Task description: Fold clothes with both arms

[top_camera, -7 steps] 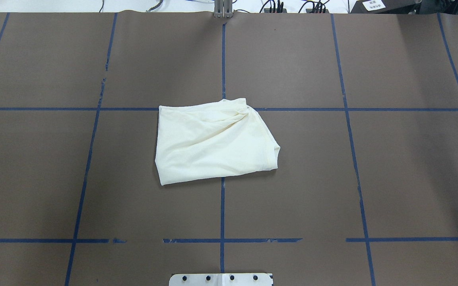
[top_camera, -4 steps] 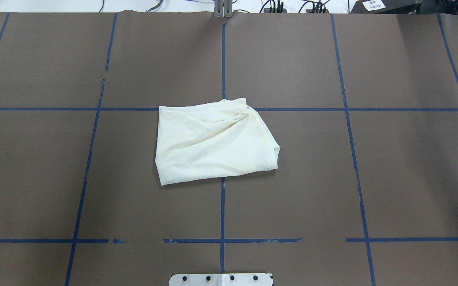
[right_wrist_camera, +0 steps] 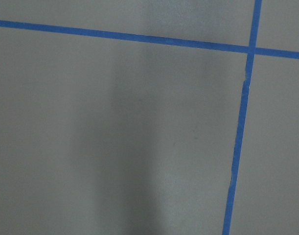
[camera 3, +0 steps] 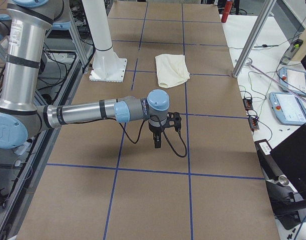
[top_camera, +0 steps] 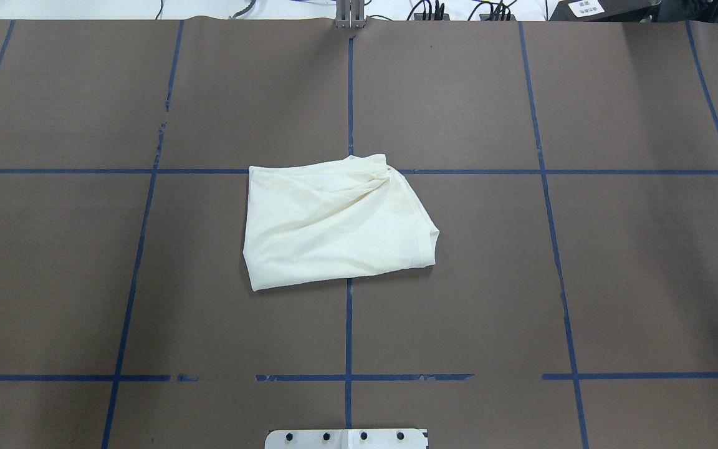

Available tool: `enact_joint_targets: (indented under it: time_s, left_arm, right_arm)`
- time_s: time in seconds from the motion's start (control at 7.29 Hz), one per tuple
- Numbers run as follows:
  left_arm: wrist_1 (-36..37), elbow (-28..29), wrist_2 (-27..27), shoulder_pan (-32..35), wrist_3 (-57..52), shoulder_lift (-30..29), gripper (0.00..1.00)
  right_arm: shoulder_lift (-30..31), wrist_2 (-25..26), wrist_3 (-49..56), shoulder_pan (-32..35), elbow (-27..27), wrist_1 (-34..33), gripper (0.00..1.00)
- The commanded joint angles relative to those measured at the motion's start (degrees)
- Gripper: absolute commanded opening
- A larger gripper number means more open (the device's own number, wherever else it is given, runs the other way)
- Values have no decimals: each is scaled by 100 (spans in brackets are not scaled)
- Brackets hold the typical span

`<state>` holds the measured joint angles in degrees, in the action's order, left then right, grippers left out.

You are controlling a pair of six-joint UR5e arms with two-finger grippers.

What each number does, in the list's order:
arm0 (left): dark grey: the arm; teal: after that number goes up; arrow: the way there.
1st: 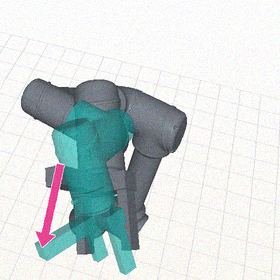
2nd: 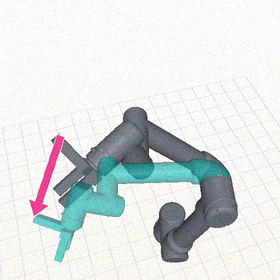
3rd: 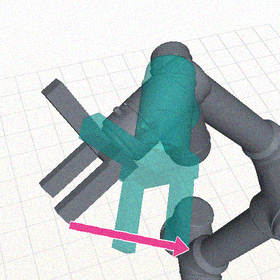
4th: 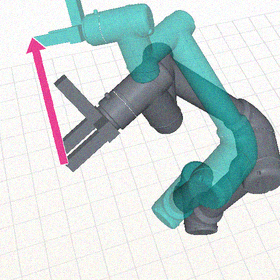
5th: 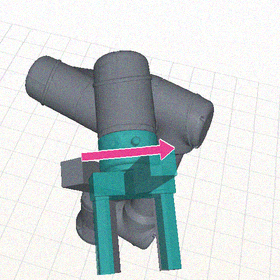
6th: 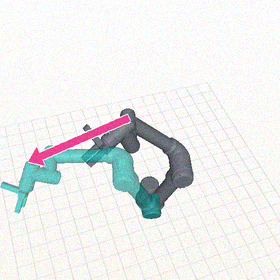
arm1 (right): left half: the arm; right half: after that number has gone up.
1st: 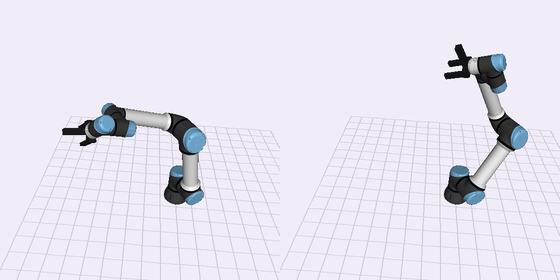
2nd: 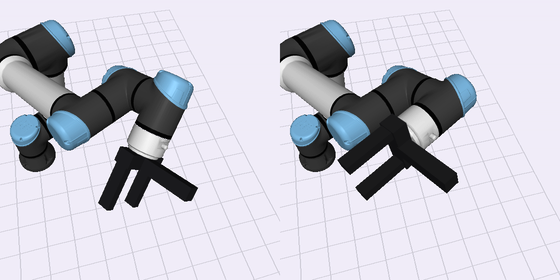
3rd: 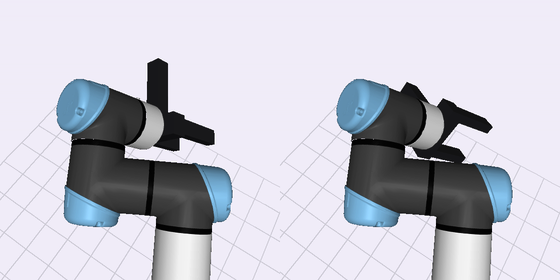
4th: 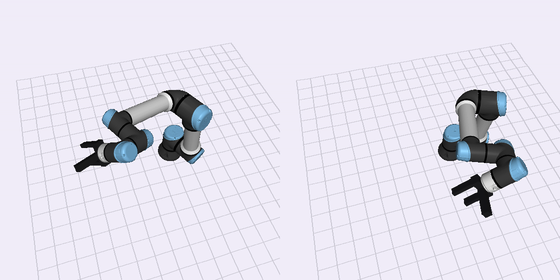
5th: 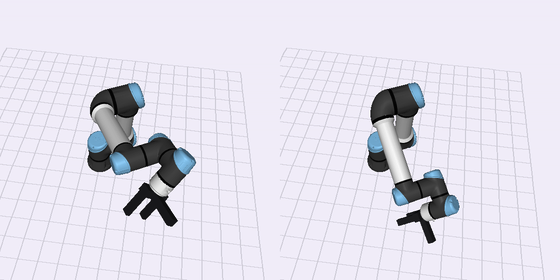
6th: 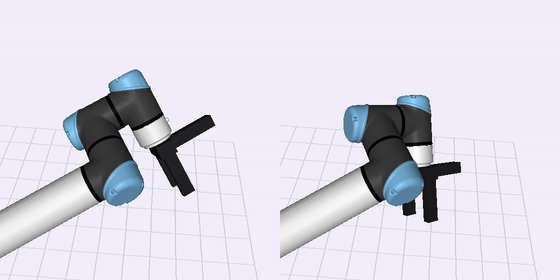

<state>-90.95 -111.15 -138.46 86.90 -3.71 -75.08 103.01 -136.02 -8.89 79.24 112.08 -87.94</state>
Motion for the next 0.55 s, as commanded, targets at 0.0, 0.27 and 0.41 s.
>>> enact_joint_targets:
  time_s: [0.0,0.27,0.41]
  left_arm:
    - [-11,214,-715,11,19,-224,100]
    - [15,672,-525,2,28,-577,100]
    - [33,708,-298,11,10,-586,100]
  right_arm:
    - [44,13,2,3,7,5,100]
    - [18,22,28,3,16,31,100]
    - [18,31,28,3,7,32,100]
